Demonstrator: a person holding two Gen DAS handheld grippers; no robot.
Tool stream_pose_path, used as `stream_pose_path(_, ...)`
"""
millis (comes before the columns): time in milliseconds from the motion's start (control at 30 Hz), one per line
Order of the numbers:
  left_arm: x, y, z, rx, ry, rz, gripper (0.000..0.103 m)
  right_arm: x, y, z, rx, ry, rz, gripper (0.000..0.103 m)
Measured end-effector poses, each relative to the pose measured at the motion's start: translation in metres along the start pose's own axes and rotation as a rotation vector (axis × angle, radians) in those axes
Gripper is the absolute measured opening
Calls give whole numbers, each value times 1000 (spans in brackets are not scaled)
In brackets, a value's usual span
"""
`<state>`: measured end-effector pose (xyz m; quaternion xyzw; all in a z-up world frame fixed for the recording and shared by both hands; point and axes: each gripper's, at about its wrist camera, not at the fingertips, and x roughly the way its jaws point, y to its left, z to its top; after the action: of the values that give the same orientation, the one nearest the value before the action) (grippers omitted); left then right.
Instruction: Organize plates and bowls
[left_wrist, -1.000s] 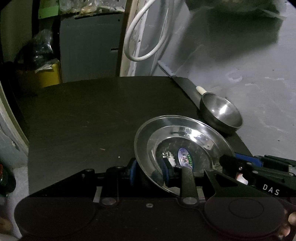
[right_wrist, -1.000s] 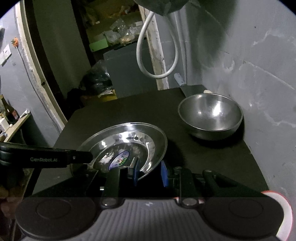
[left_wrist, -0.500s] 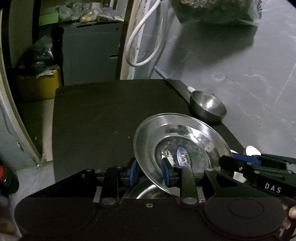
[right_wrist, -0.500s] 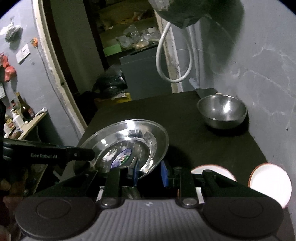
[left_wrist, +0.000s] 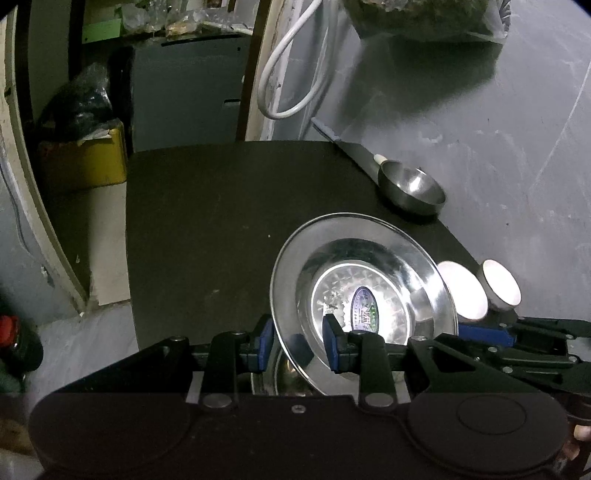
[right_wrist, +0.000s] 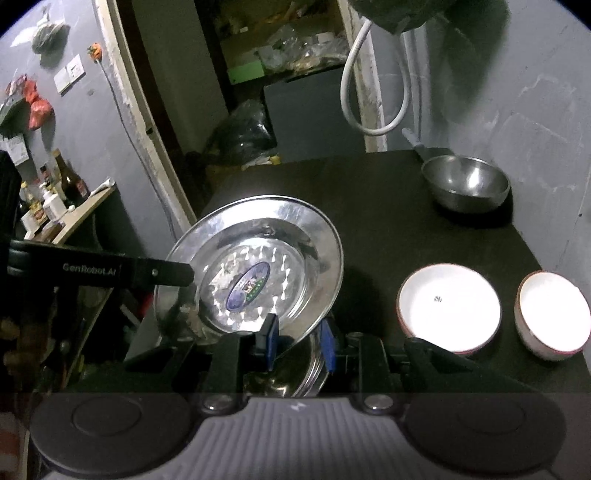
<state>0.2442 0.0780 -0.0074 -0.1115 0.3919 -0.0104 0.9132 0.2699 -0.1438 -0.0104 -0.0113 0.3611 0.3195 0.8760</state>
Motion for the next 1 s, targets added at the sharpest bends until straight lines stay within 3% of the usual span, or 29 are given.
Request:
stream_pose_path(600, 2, 0, -21, -7, 66, -9, 31, -5, 5, -18, 20, 61, 7, 28)
stream_pose_path(1000, 5, -4, -24, 18, 106, 32, 31, 1, 4, -12, 18, 88, 21, 28)
